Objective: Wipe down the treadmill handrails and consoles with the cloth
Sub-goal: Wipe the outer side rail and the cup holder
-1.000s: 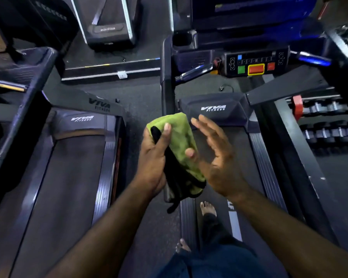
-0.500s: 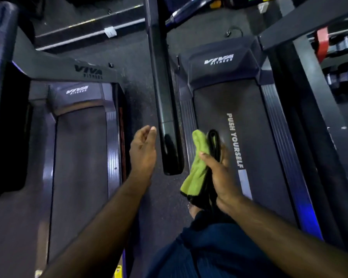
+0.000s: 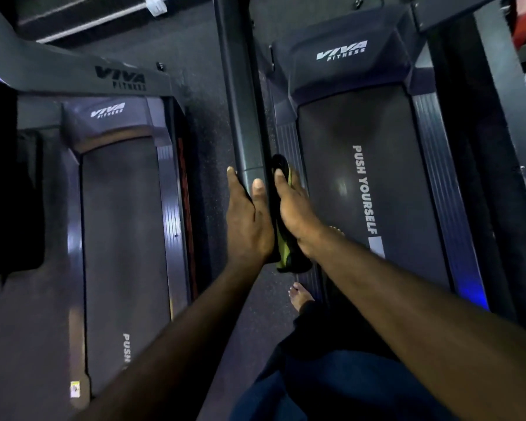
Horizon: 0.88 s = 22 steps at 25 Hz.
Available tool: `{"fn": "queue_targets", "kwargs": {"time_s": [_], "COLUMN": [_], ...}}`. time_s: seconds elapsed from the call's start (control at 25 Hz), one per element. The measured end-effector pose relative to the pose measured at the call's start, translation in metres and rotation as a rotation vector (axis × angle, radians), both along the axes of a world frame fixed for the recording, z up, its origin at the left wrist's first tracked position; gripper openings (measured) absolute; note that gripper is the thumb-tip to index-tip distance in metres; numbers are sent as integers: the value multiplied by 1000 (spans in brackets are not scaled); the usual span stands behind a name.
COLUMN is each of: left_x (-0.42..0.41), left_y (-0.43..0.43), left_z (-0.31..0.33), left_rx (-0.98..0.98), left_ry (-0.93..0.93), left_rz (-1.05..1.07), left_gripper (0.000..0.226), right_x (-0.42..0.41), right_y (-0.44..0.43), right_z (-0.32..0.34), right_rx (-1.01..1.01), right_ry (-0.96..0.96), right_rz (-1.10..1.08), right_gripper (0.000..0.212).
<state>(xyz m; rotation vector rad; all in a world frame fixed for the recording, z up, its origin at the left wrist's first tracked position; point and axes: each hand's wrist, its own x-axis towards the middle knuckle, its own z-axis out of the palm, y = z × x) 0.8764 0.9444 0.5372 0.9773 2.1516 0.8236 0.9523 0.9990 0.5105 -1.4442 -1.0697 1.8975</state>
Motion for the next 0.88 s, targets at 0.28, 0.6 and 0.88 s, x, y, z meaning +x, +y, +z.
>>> {"fn": "queue_targets", "kwargs": {"time_s": [0.28,0.6,0.88], "left_x": [-1,0,-4], "left_y": [-3,-1,-3], "left_z": [4,2,-1], "left_rx": [3,-21,-7], "left_ry": [-16,-63,-43], "left_rz": [-21,33,8], "left_gripper": [70,70,73], "right_x": [33,-12,11], "right_y": [-84,48,-31], "right_z": [26,-42,-4], "right_rx": [69,-6,344], "right_ry": [48,68,-98], "right_rz": [-15,-1,15], "right_gripper": [62,67,57]}}
